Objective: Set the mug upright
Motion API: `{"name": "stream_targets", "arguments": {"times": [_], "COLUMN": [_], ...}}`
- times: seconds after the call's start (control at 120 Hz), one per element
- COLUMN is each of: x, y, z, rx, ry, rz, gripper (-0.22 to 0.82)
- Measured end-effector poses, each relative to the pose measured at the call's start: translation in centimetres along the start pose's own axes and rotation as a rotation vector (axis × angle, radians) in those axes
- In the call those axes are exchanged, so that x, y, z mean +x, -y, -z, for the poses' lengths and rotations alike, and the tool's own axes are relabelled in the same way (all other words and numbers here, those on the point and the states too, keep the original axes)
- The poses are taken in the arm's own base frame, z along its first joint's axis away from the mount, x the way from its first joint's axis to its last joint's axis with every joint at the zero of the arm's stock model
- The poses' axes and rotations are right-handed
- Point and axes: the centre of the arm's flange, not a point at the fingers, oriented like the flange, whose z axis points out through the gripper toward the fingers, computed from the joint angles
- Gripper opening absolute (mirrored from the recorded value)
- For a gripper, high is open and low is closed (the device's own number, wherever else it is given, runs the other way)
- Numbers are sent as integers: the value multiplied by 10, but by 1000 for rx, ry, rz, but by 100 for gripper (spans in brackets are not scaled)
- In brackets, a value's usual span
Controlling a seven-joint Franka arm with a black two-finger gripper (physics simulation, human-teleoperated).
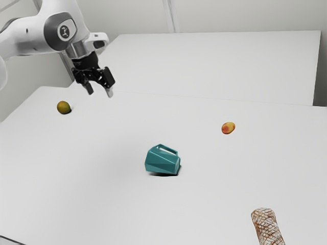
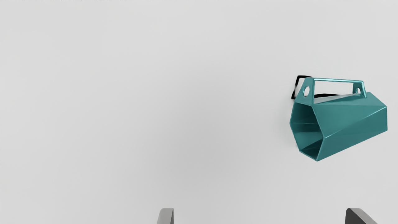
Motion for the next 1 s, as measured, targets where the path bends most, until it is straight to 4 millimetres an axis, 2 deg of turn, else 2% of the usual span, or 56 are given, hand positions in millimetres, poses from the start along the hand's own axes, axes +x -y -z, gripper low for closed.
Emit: {"name": "stream_targets", "arguments": {"times": [0.142,0.25,0.425,0.55,0.775,1.0], "x": [2,0,-10,-9,-18,-19], "y": [-2,-8,2,-10,-18,-3], "z": [-9,-46,-104,-139,-179,-222], "rx": [-42,-155,-384,-528,-691,-745], "ry": [-13,11,30,45,59,84], "rz": [-9,15,136,190,258,290], "gripper": [60,60,60,60,60,60]}}
